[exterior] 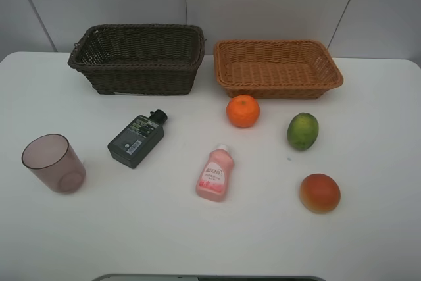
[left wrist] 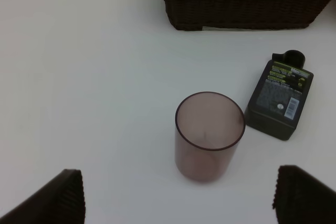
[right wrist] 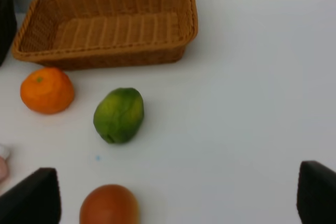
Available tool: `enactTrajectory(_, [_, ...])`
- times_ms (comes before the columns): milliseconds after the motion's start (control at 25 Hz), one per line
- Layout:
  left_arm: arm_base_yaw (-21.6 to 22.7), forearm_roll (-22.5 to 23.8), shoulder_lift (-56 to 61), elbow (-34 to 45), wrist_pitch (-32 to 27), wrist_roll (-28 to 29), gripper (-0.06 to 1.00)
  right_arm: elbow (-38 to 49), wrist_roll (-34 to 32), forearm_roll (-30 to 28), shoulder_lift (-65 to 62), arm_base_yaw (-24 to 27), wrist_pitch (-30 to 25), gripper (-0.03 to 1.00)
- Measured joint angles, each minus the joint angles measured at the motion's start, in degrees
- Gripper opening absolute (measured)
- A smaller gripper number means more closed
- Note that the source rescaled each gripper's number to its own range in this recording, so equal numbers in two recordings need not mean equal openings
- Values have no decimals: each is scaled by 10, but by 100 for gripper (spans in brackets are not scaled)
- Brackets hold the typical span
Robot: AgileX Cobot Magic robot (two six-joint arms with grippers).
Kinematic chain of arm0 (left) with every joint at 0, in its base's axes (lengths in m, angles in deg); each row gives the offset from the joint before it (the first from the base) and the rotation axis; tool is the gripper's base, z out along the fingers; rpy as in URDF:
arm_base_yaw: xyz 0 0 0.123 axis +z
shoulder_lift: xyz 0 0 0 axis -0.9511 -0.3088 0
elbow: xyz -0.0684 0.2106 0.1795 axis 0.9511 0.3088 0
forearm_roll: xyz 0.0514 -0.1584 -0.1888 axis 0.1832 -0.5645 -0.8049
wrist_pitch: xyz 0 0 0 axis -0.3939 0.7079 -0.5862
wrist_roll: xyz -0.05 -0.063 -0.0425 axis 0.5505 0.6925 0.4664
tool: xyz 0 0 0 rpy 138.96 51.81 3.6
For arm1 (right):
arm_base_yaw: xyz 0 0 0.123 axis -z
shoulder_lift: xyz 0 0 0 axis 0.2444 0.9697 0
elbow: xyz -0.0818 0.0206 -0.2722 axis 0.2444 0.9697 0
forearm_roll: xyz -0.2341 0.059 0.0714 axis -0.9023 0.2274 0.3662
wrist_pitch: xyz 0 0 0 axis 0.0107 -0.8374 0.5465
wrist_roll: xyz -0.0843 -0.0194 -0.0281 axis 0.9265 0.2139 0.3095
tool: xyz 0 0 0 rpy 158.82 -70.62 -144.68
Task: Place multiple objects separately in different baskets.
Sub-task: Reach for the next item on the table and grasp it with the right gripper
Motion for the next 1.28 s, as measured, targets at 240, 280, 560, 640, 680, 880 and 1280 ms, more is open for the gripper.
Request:
enactTrajectory(240, [0,0,0,0,0,0,93,-1,0,2,183,0,11,100])
enactTrajectory(280, [0,0,0,0,0,0,93,-1,0,2,219,0,11,100])
enactTrajectory(560, [0,0,0,0,0,0,93,-30,0,4,453,-17,63,100])
enactTrajectory(640, [0,0,0,0,0,0,93,-50,0,2,505,-47,81,100])
enactTrajectory(680, [0,0,0,0,0,0,93,-58,0,2,524,-67,92,100])
enactTrajectory(880, [0,0,0,0,0,0,93,-97,0,11,620,-144,158,100])
enactTrajectory(1280, [0,0,0,0,0,0,93,-161,-16,63,761,-212,192,100])
